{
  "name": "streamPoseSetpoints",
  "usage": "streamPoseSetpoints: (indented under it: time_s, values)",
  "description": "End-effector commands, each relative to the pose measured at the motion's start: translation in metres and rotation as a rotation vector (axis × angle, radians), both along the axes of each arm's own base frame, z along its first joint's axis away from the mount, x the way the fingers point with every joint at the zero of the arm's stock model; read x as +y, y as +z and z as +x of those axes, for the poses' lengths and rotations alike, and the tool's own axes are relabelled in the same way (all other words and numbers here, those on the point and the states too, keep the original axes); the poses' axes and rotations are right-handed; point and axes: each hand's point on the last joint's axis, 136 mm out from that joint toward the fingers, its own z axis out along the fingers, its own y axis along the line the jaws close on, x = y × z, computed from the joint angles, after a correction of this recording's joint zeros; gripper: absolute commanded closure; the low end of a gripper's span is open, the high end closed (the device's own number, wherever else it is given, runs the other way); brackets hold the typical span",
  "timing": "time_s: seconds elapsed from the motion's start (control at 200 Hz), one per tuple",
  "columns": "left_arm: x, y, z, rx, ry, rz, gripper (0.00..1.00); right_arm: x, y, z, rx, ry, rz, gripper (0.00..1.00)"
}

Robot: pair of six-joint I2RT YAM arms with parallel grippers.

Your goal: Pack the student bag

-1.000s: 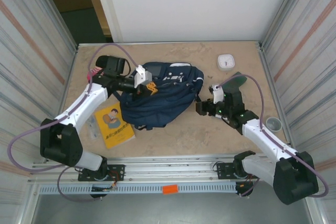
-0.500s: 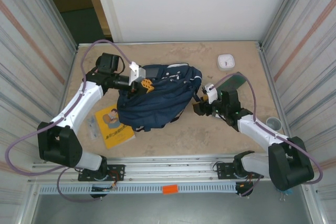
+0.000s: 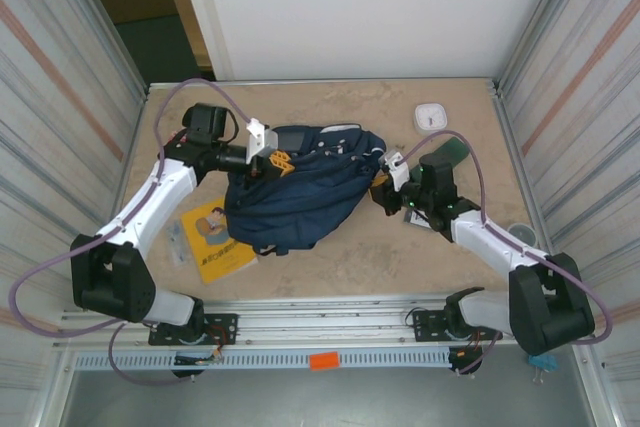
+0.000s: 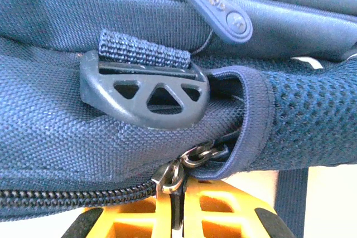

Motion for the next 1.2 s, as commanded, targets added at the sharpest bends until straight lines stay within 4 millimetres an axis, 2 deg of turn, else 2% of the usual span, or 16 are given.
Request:
streamPoseSetpoints:
  time_s: [0.0, 0.155, 0.366, 0.687, 0.837, 1.102, 1.148, 1.193]
  values:
    - [0.003, 0.025, 0.017, -0.139, 0.107, -0.002, 1.00, 0.000, 0.016, -0.014, -0.021, 0.045, 0.013, 1.00]
    - [0.003, 0.013, 0.041, -0.155, 0.281, 0.082, 1.00, 0.000, 0.021, -0.023, 0.003, 0.051, 0.012, 1.00]
    - [0.007, 0.018, 0.061, -0.147, 0.432, 0.066, 1.00, 0.010, 0.015, -0.035, 0.088, 0.088, -0.014, 0.98]
    - [-0.004, 0.020, 0.044, -0.150, 0.352, 0.035, 1.00, 0.026, 0.022, -0.033, 0.184, 0.144, 0.055, 0.87]
    - [-0.005, 0.023, 0.041, -0.163, 0.335, 0.025, 1.00, 0.024, 0.015, -0.024, 0.213, 0.121, 0.043, 0.87]
    - [-0.002, 0.025, 0.043, -0.182, 0.355, 0.034, 1.00, 0.022, 0.015, -0.020, 0.246, 0.117, 0.069, 0.72]
    - [-0.001, 0.025, 0.044, -0.184, 0.365, 0.033, 1.00, 0.022, 0.014, -0.020, 0.250, 0.118, 0.070, 0.75]
    - [-0.001, 0.025, 0.044, -0.187, 0.369, 0.030, 1.00, 0.021, 0.014, -0.020, 0.253, 0.117, 0.070, 0.88]
